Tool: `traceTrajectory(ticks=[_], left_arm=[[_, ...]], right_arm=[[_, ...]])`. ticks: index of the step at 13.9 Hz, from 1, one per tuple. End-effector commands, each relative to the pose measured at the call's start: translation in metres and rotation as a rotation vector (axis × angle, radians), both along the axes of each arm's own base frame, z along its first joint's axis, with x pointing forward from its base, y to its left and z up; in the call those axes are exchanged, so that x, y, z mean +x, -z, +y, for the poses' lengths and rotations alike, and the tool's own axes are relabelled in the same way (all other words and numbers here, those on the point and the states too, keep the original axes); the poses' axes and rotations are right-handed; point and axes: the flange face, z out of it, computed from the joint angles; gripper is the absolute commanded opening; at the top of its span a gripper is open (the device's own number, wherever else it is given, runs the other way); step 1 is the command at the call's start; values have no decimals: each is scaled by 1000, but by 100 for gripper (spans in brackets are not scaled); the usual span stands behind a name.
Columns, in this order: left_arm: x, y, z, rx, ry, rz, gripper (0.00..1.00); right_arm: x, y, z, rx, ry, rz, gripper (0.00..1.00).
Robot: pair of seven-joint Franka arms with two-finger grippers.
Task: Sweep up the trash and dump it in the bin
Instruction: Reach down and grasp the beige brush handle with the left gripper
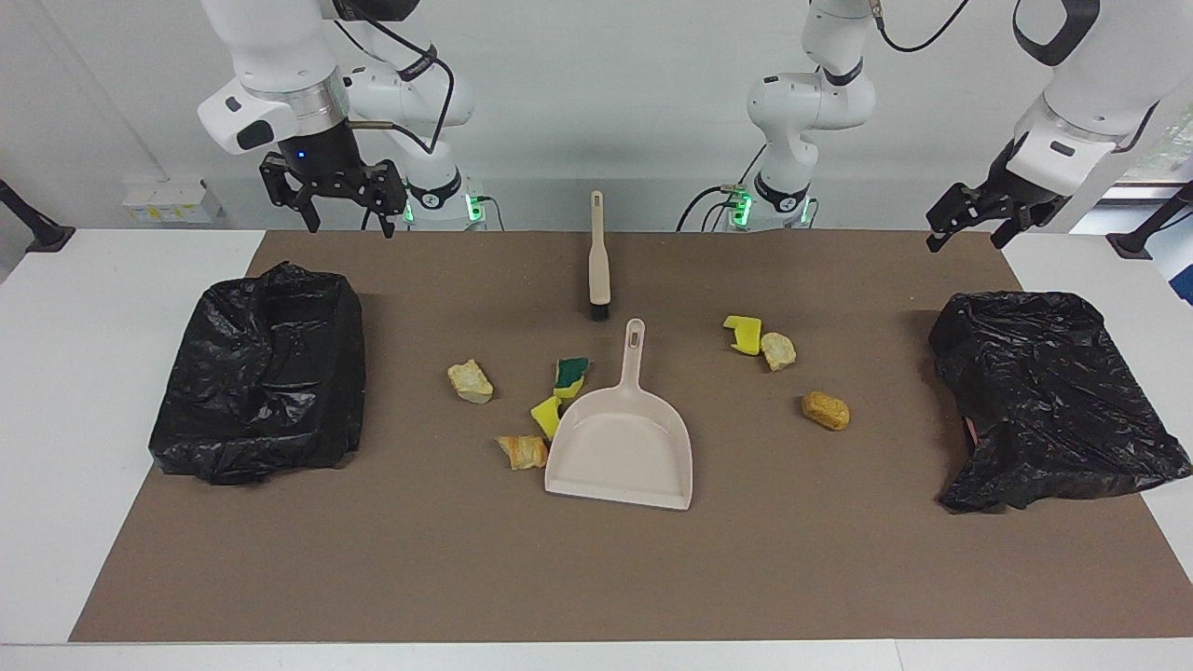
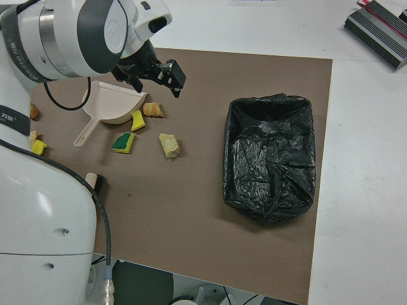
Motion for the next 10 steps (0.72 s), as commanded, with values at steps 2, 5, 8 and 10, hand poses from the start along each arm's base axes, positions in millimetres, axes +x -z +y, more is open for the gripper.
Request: traceTrajectory(ticks=[2,5,8,10], left_arm=[[-5,0,3,16,-8,2,100],[-5,0,2,16,-6,1,100],[-9,-6,-6,14,14,-3,100],[-14,-8,-25,13,46,11,100]], right_arm=[[-4,-5,0,10,-19,-4,100],[-4,-4,0,12,-19,-4,100],[-4,-4,0,12,-22,-3,100],[-4,-4,0,12,-29,-3,100]])
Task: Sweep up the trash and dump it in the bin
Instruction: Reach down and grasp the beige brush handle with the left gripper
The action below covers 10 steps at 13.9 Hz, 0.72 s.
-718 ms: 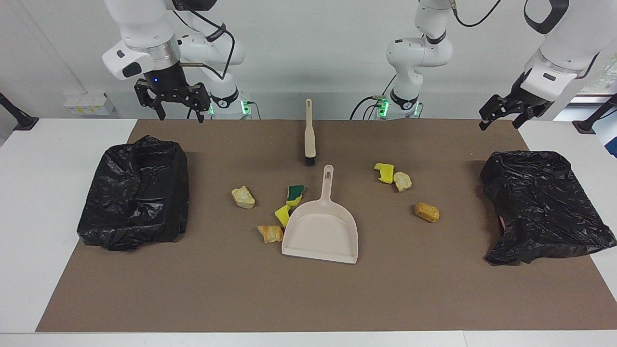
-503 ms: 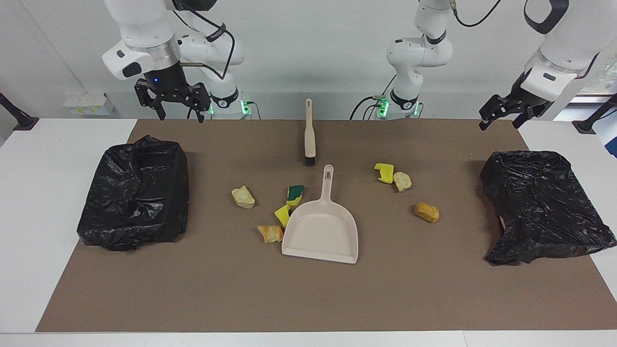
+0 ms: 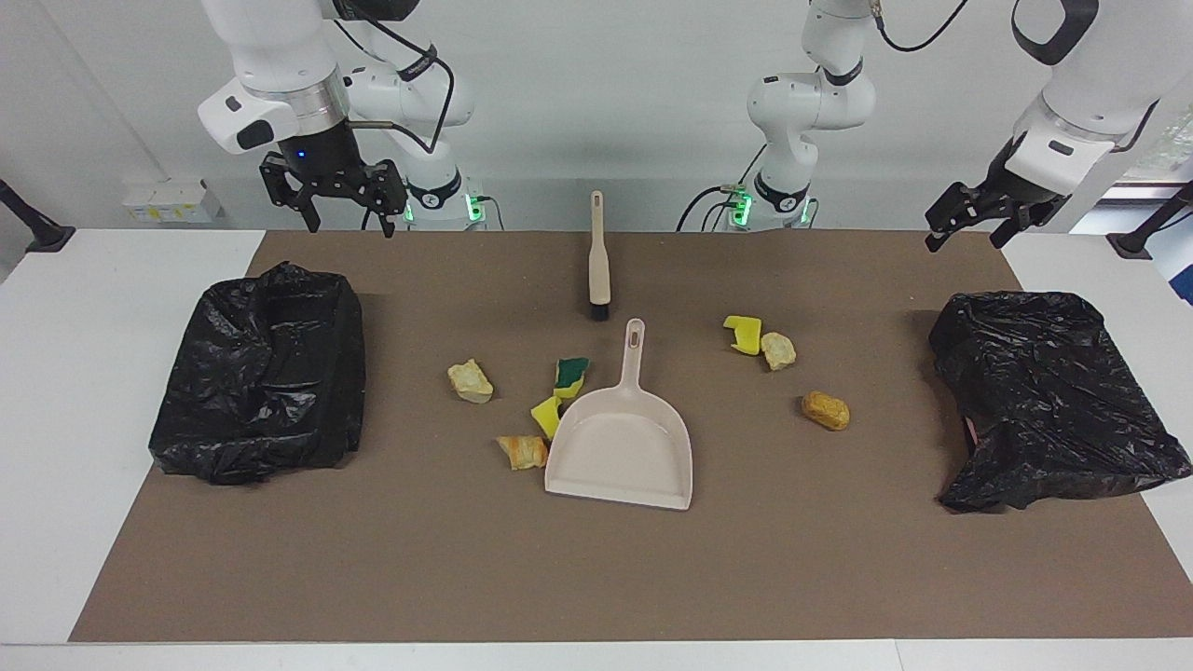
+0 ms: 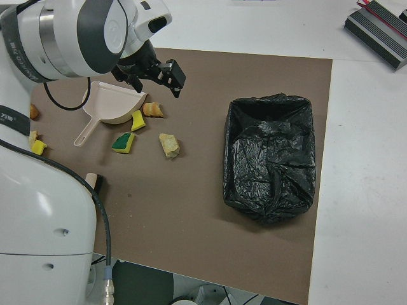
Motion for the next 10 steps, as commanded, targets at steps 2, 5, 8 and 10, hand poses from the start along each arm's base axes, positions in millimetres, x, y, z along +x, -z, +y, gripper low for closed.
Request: traceTrajectory(ticks=[2,5,8,10], left_arm=[[-18,-8,-31,15,67,29,100],[-49,5,-70,18,150,38,100],[-90,46,-122,21,253,26,100],[-115,82,-152,19,321,6,100]], right_arm=[[-4,-4,-3,12,-21,-1,100],[-5,-3,-6,10,-16,6,100],[-5,-3,-7,10,-13,5,100],[-5,-3,-7,10,-13,6,100]])
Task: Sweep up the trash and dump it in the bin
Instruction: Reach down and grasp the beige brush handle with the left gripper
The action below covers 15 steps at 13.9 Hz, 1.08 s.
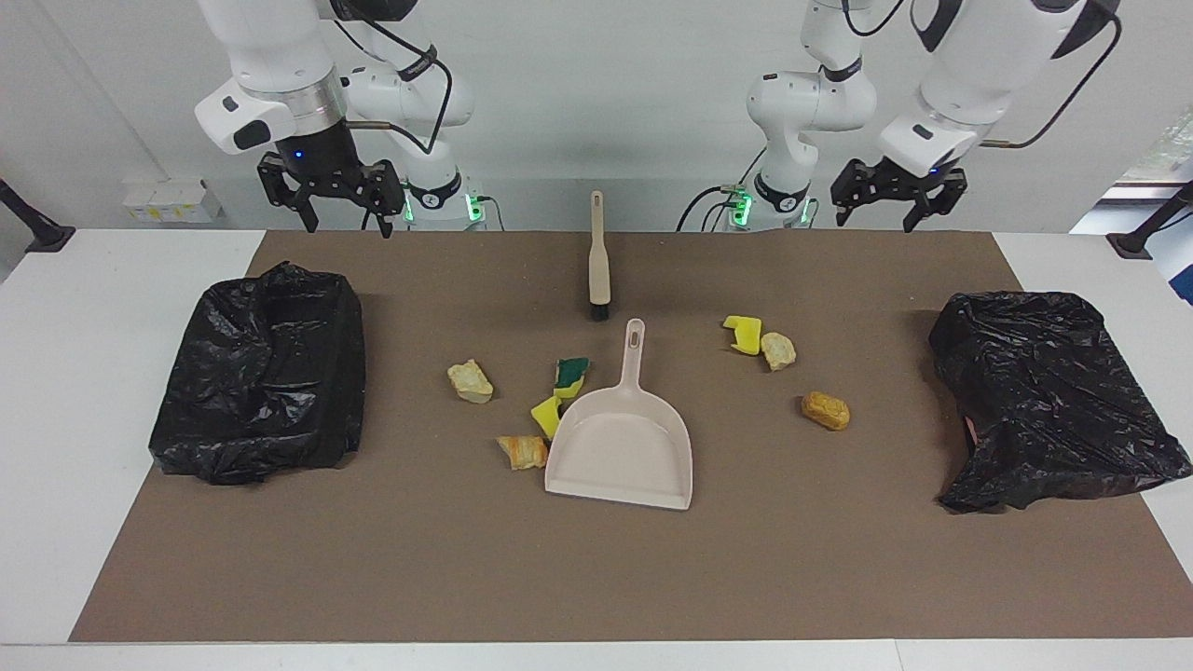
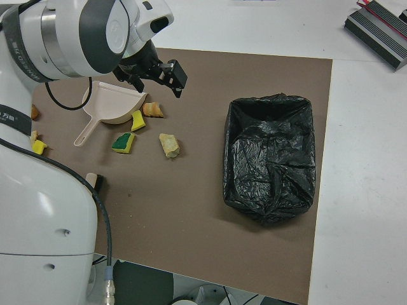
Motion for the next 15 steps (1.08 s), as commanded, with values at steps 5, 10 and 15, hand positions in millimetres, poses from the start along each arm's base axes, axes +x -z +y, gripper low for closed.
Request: traceTrajectory(ticks=[5,10,15], left_arm=[[-81,93,-84,-15,105,-32,100],[-132,149,-160,-49,73,-84,100],[-196,203,-236,-80,13,-112,100]], right_arm=[[-5,-3,-4,11,-19,4,100],[-5,-3,-3,10,-14,4,100],[-5,-3,1,11,-19,0,100]])
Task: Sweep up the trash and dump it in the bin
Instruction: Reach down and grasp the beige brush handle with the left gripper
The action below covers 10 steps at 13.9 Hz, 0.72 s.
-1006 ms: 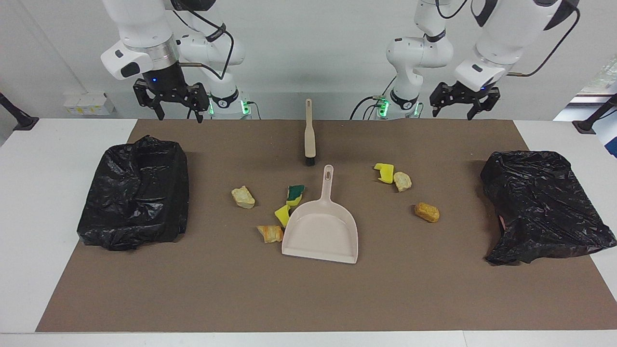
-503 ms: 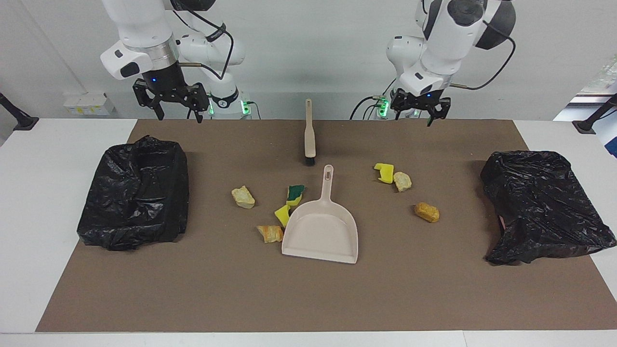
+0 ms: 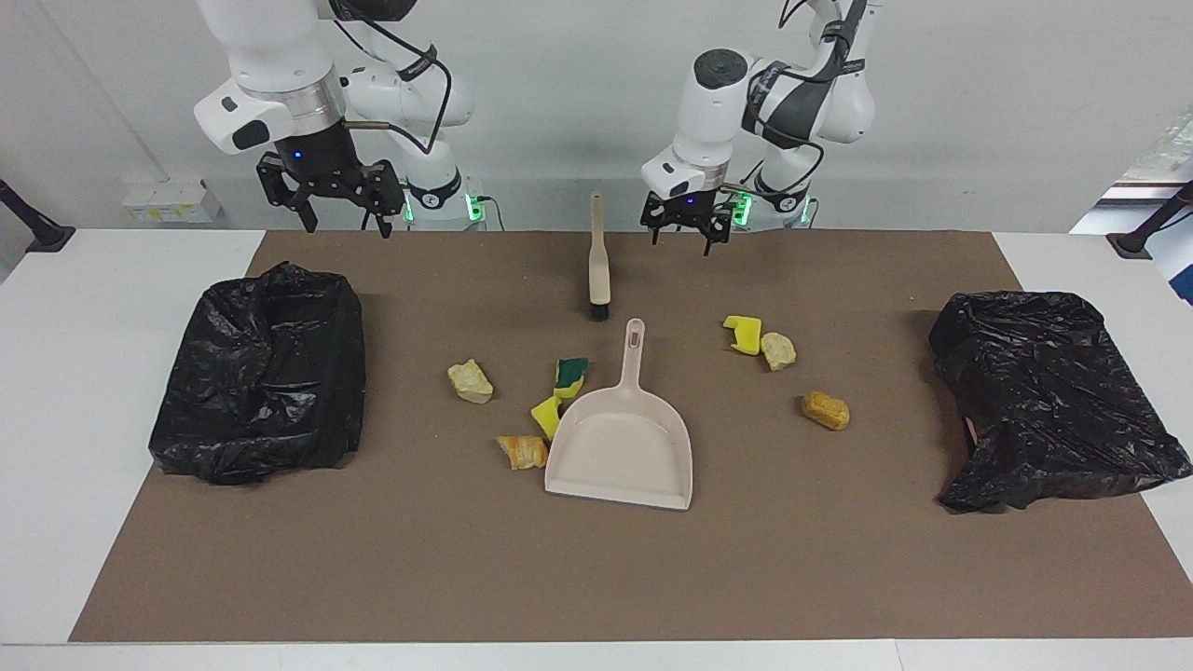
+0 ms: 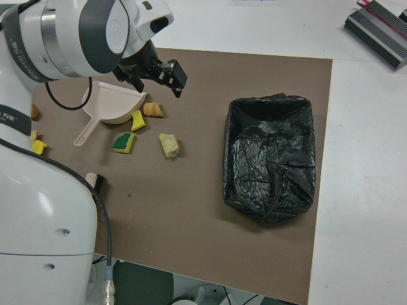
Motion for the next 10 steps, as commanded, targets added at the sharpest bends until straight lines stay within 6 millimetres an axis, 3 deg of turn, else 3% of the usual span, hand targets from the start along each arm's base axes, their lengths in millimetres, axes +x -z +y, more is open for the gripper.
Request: traceTrajectory(ticks=[1,3,7,10], left_arm=[[-35,21,-29,-17,-31,3,100],[-68,31,-51,-31,-63,3,100],[-111,44,-62,-3,-99,23,100],[-114,53,-64,6,-97,24,100]], right_arm=[[-5,-3,-1,11,-21,1,100],[-4,-3,-1,11,-23,-2,100],[-5,-3,-4,12,-21,5,100],[-7,2,-1,22,-25,8,100]])
